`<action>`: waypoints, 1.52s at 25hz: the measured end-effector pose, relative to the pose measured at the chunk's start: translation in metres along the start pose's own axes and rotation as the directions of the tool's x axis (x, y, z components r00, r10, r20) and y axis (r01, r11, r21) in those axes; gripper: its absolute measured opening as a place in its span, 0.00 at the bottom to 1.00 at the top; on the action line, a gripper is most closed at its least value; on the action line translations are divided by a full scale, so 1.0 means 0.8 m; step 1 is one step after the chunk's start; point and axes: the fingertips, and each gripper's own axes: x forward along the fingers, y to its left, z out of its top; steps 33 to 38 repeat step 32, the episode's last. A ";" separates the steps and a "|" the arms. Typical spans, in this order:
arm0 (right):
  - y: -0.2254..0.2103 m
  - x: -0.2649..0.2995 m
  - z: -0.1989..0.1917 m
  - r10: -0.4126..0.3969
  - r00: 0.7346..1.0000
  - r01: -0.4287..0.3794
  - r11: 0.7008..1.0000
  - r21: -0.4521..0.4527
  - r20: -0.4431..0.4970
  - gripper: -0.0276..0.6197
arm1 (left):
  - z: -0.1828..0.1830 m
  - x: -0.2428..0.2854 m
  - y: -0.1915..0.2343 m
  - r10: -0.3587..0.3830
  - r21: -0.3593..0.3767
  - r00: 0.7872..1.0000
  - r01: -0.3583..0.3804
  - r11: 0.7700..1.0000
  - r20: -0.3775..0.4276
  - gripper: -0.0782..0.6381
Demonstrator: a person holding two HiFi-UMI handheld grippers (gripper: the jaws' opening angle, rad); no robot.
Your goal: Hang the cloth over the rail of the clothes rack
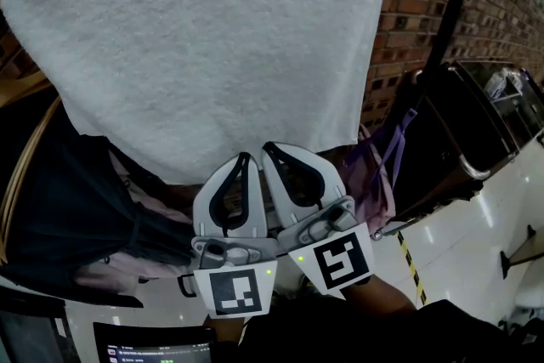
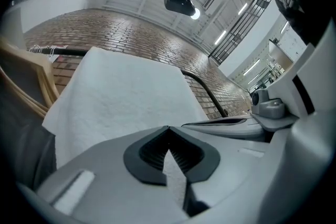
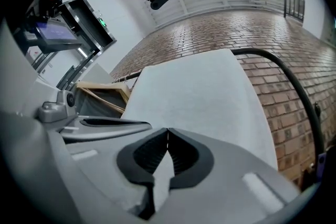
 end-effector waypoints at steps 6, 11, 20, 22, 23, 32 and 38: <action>-0.001 -0.002 -0.002 0.007 1.000 -0.007 1.000 0.010 -0.005 0.05 | -0.005 0.000 -0.005 -0.004 -0.016 1.000 0.004 1.000 -0.009 0.12; -0.002 -0.002 -0.002 0.003 1.000 -0.003 1.000 0.007 -0.011 0.05 | -0.006 0.000 -0.008 -0.008 -0.017 1.000 0.008 1.000 -0.012 0.12; 0.003 -0.005 -0.007 0.009 1.000 -0.009 1.000 0.014 -0.015 0.05 | -0.010 -0.004 -0.007 -0.008 -0.011 1.000 0.008 1.000 -0.016 0.12; 0.003 -0.005 -0.007 0.009 1.000 -0.009 1.000 0.011 -0.017 0.05 | -0.011 -0.006 -0.008 -0.007 -0.016 1.000 0.006 1.000 -0.021 0.12; 0.004 -0.006 -0.007 0.010 1.000 -0.010 1.000 0.008 -0.018 0.05 | -0.012 -0.006 -0.008 -0.007 -0.016 1.000 0.007 1.000 -0.024 0.12; 0.009 -0.008 -0.006 0.010 1.000 -0.010 1.000 0.003 -0.018 0.05 | -0.013 -0.011 -0.008 -0.007 -0.017 1.000 0.007 1.000 -0.023 0.12; 0.009 -0.008 -0.006 0.010 1.000 -0.010 1.000 0.003 -0.018 0.05 | -0.013 -0.011 -0.008 -0.007 -0.017 1.000 0.007 1.000 -0.023 0.12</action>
